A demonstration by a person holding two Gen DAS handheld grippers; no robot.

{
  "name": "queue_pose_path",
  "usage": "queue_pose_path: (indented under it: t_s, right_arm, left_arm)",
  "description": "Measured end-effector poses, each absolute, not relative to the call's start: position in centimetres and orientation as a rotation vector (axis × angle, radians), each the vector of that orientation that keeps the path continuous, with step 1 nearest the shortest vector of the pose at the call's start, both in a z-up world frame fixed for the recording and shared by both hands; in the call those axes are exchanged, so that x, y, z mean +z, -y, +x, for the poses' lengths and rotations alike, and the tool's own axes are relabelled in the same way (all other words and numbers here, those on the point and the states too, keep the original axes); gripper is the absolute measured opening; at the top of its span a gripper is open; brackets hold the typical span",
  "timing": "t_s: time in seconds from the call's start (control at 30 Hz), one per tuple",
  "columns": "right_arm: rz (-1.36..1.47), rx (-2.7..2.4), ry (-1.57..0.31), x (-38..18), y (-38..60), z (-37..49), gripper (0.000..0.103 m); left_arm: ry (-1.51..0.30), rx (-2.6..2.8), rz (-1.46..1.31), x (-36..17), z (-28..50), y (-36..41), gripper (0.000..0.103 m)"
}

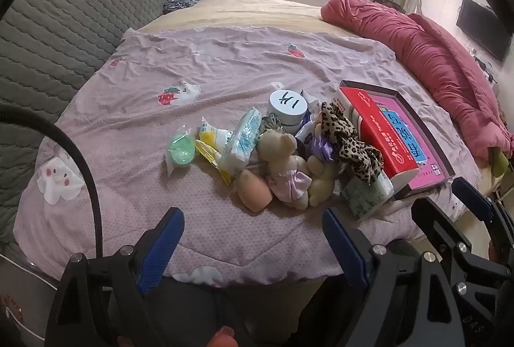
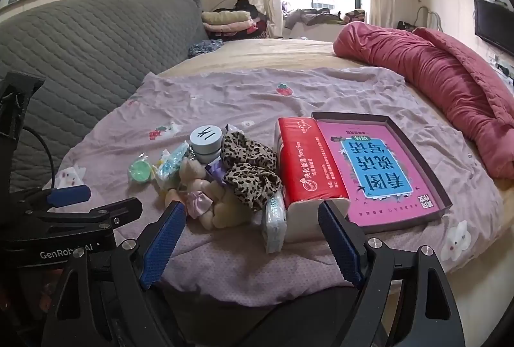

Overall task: Organize soft objects
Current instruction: 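Move both grippers toward the pile of packs and soft toys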

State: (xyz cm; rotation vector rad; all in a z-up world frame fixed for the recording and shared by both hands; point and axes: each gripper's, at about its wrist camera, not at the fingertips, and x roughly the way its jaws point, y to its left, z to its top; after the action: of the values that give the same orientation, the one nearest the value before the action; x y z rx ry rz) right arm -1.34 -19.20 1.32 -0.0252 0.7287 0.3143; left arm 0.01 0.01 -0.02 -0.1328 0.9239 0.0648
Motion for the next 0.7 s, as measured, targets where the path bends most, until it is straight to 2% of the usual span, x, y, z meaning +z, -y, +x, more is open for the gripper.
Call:
queue_pose_path:
  t_s: [0.7]
  right_arm:
    - [-0.022, 0.287, -0.747, 0.9, 19.6, -1.1, 0.085]
  left_arm:
    - [-0.91, 0.068, -0.154, -0.4, -0.2, -0.3, 0.088]
